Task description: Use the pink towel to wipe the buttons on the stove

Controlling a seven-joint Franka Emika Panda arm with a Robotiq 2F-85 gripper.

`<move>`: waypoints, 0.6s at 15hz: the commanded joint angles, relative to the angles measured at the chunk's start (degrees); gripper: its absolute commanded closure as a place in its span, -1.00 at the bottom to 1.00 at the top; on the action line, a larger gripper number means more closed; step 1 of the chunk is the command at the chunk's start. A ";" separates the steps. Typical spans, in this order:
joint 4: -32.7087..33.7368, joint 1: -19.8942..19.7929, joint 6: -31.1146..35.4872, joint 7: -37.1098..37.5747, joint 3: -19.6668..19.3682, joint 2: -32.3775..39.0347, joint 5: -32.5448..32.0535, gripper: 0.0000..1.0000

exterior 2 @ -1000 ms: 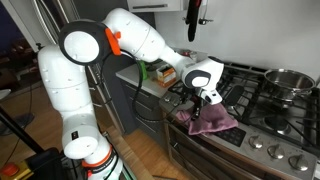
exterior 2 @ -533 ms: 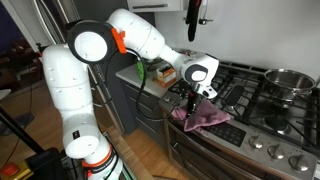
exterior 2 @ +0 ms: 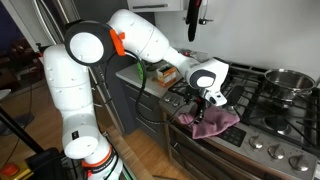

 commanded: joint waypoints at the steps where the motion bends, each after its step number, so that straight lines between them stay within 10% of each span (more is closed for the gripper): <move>1: -1.79 -1.33 8.38 4.69 -2.42 0.13 -0.25 0.92; 9: -3.46 -3.24 18.03 14.88 -4.82 -1.14 3.64 0.92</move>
